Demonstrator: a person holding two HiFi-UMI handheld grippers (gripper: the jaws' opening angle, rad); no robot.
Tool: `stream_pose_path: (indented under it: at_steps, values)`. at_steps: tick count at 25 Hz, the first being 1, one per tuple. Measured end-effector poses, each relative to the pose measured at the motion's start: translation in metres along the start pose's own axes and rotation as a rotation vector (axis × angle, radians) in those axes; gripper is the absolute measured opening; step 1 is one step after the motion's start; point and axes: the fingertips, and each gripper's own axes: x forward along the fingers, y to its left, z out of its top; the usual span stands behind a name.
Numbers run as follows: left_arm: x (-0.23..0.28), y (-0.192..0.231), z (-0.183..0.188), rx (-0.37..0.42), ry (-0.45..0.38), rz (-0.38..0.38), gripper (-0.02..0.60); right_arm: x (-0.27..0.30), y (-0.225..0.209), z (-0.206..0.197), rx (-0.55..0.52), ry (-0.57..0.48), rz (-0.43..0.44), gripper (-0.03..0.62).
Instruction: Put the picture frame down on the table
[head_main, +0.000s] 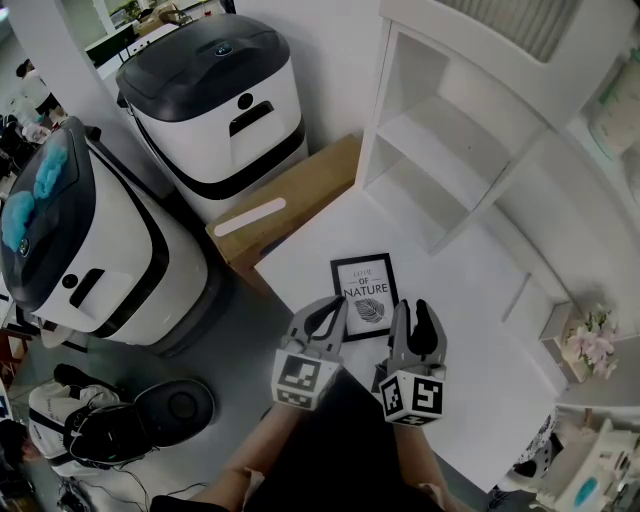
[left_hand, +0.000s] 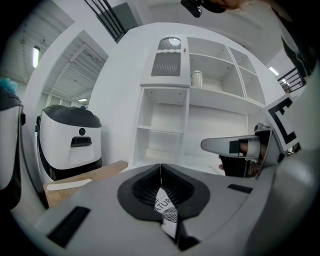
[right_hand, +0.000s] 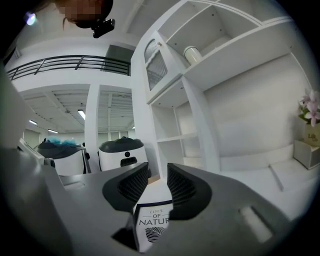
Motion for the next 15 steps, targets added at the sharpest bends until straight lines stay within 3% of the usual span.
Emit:
stream_pose_path:
  at_steps: [6,15]
  values:
    - [0.000,-0.001,-0.001,-0.003,0.000,-0.002,0.012,-0.001,0.003,0.001,-0.008,-0.010,0.001,0.006]
    - [-0.001,0.002,0.002,0.006,-0.010,-0.001,0.012,0.004,0.012,-0.013,-0.049,0.044,0.028,0.005]
